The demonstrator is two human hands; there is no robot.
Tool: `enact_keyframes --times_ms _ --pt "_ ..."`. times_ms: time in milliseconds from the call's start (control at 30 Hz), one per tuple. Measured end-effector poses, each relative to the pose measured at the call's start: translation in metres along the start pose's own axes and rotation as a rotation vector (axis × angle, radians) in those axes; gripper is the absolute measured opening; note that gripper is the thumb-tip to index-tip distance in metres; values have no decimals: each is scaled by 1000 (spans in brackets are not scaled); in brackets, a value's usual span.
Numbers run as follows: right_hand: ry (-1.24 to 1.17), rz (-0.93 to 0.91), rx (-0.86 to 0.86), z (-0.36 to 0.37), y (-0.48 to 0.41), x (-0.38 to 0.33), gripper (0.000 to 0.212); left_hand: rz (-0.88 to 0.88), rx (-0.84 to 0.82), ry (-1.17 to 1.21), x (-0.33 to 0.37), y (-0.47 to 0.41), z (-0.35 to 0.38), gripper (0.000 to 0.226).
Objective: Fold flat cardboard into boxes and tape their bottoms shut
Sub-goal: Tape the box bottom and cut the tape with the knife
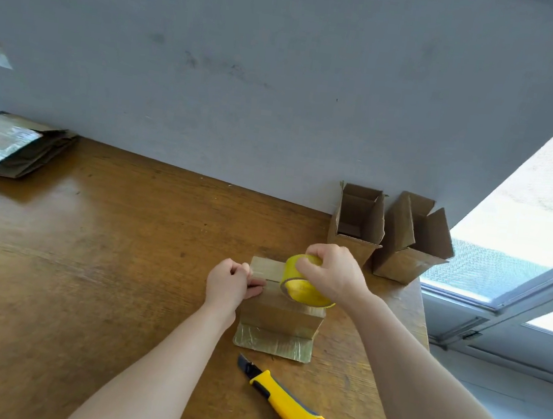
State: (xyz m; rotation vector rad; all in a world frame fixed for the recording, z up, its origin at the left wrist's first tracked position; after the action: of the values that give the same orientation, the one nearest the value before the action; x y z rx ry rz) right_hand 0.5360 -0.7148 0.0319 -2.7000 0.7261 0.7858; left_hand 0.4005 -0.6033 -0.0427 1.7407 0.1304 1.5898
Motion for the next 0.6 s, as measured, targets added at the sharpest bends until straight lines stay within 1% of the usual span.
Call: enact_keyframes --times_ms 100,133,200,267,367,467,600 --pt "210 -36 -18 -1 -3 -7 23 -30 26 31 1 1 0 21" --pt "258 -48 -29 0 -4 -10 23 -28 58 9 0 1 -1 21" --pt "327 -76 -55 5 -6 -15 26 1 168 -111 -4 1 -9 23" --pt "378 -104 -83 11 -8 -21 27 13 242 -162 -8 1 -18 26" --pt "433 -90 -118 16 -15 -27 29 -35 239 -142 -6 -2 -21 24" --pt "416 -49 -120 16 -19 -26 30 -65 196 -160 -2 -6 -18 24" --pt "401 -36 -126 20 -21 -26 31 -116 171 -196 -5 -11 -15 22"
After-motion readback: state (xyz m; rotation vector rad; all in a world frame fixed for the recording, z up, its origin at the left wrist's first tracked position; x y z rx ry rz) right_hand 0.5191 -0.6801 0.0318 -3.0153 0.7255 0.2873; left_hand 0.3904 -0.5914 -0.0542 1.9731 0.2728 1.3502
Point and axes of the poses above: each hand's wrist, its own y-axis away from the middle knuckle, its own z-axis out of the palm, x = y × z, the point moved 1 cm from there along -y, towards the middle knuckle, and after that the axes turned 10 degrees about -z, right-handed, at the moved point
